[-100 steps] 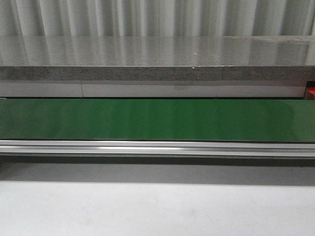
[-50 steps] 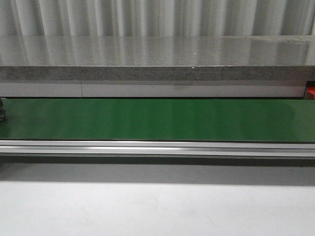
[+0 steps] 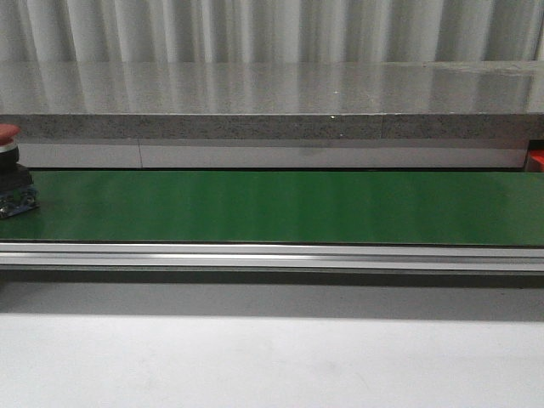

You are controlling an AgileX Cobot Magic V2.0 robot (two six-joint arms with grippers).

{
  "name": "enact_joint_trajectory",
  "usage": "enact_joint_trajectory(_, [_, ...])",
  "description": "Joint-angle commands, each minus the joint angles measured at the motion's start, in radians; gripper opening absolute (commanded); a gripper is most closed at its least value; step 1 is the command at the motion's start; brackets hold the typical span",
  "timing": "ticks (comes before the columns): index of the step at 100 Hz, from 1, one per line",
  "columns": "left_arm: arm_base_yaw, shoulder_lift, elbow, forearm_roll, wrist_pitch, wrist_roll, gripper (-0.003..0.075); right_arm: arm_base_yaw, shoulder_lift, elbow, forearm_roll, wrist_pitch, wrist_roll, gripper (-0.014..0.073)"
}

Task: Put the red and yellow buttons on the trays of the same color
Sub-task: 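Set the red button on the belt start and open the left gripper, then carry a grasped yellow button toward the belt with the left gripper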

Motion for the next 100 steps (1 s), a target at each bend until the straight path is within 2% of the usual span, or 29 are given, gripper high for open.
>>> enact_joint_trajectory(1, [0.004,-0.023,-0.033,0.012,-0.041,0.001,0.0590,0.002,-0.008,-0.023,0.003,-0.056,-0.009,-0.0067])
enact_joint_trajectory(7, [0.004,-0.016,-0.033,0.012,-0.041,0.001,0.0561,0.002,-0.008,-0.023,0.003,-0.056,-0.009,-0.0067])
enact_joint_trajectory(14, [0.004,-0.016,-0.033,0.012,-0.032,0.001,0.0472,0.002,-0.008,-0.023,0.003,-0.056,-0.009,-0.0067])
enact_joint_trajectory(19, [0.004,-0.018,-0.033,0.012,-0.025,0.001,0.0372,0.002,-0.008,-0.023,0.003,-0.056,-0.009,-0.0067])
enact_joint_trajectory(31, [0.004,-0.036,-0.033,0.012,-0.004,0.003,0.0052,0.002,-0.008,-0.023,0.003,-0.056,-0.009,-0.0067])
enact_joint_trajectory(35, [0.004,-0.053,-0.033,0.012,0.001,0.003,-0.0024,0.002,-0.008,-0.023,0.003,-0.056,-0.009,-0.0067])
enact_joint_trajectory(47, [-0.002,-0.144,-0.033,0.007,0.008,0.003,-0.0020,0.002,-0.008,-0.023,0.003,-0.056,-0.009,-0.0067])
enact_joint_trajectory(58, [-0.047,-0.268,-0.033,-0.006,0.006,0.009,-0.0020,0.002,-0.008,-0.023,0.003,-0.056,-0.009,-0.0067])
enact_joint_trajectory(75, [-0.201,-0.400,-0.050,-0.008,0.008,0.050,-0.0020,0.002,-0.008,-0.023,0.003,-0.056,-0.009,-0.0067])
enact_joint_trajectory(90, [-0.357,-0.392,-0.091,-0.006,0.052,0.092,-0.0020,0.002,-0.008,-0.023,0.003,-0.056,-0.009,-0.0067])
enact_joint_trajectory(100, [-0.419,-0.360,-0.094,0.008,0.050,0.094,-0.0020,0.002,-0.008,-0.023,0.003,-0.056,-0.009,-0.0067])
